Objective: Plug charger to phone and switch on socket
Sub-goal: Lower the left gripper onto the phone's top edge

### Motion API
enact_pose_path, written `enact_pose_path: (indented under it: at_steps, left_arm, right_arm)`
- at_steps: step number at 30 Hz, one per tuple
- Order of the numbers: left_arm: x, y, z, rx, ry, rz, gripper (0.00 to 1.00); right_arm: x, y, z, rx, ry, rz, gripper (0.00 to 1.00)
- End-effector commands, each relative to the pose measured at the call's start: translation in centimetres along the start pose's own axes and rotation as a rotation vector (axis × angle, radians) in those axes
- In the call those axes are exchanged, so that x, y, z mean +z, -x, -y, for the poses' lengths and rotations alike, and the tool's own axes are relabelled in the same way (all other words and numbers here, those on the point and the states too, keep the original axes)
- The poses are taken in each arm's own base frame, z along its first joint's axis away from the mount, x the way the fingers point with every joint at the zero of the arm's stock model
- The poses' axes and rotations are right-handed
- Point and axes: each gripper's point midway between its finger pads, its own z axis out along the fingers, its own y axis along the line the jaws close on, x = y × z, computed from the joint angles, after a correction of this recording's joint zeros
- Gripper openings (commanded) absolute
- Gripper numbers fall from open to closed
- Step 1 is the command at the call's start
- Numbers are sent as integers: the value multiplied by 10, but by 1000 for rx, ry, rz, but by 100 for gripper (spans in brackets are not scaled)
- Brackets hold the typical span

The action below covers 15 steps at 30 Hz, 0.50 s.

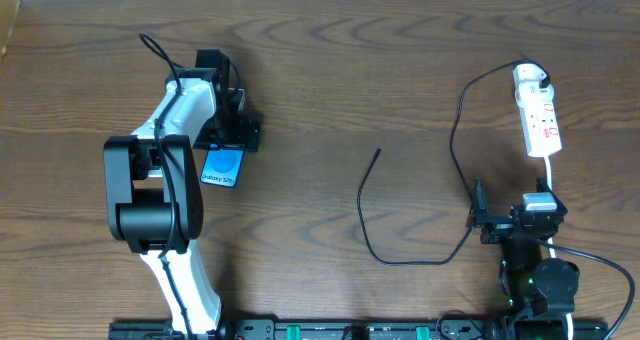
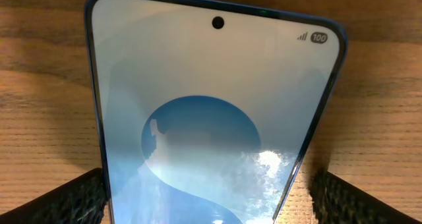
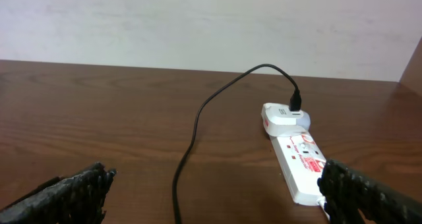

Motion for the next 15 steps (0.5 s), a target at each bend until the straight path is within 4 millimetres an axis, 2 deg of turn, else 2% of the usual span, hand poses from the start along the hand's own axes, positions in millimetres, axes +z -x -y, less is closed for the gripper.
enact_pose_path:
  at_steps: [1, 15]
  left_arm:
    - [12, -13, -3, 21, 25, -50, 98]
    - [12, -16, -3, 56, 26, -63, 98]
  right_arm:
    - [0, -1, 3, -11, -14, -2, 99]
    - [0, -1, 3, -11, -14, -2, 99]
